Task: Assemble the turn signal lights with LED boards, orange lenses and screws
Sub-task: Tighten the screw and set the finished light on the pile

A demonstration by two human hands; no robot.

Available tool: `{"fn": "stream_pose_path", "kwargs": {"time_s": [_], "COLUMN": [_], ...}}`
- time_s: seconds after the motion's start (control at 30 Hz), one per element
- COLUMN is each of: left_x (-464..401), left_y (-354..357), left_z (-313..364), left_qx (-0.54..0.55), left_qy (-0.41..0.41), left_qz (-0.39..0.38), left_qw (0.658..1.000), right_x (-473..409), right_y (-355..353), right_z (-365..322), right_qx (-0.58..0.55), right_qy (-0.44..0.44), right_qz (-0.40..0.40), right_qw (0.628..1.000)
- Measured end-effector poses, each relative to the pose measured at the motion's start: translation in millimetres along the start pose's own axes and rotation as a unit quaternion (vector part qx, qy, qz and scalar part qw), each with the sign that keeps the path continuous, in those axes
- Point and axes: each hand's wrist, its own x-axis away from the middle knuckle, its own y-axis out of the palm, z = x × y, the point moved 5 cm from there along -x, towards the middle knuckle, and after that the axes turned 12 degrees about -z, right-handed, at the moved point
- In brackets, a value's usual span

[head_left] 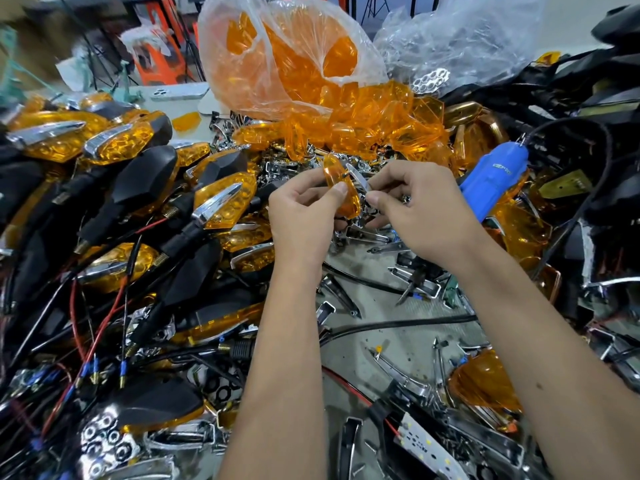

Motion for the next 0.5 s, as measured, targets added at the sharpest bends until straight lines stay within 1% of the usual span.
{"fn": "stream_pose_path", "kwargs": {"time_s": [0.1, 0.2, 0.37, 0.5], "left_x": [0.2, 0.6, 1.5, 3.2], "left_y": [0.7, 2.5, 7.9, 12.7], "left_z": [0.1, 4.1, 8.8, 9.2], "left_qx": [-0.017, -0.034, -0.063, -0.091], "left_qy": [0.003, 0.024, 0.050, 0.069], "left_qz": [0.002, -0.002, 0.002, 0.024], "left_qw": [1.000, 0.999, 0.997, 0.993], "right_x": [-0.3, 0.1, -2.6, -3.7], "right_y": [1.9, 1.3, 2.5, 4.0], "right_z": [-1.1, -2.4, -6.0, -9.9], "right_qx": [0.015, 0.017, 0.132, 0.155], "right_qy": [0.014, 0.022, 0.000, -0.001], "right_qz": [0.000, 0.009, 0.015, 0.028], "right_qw": [1.000, 1.000, 0.991, 0.987]}}
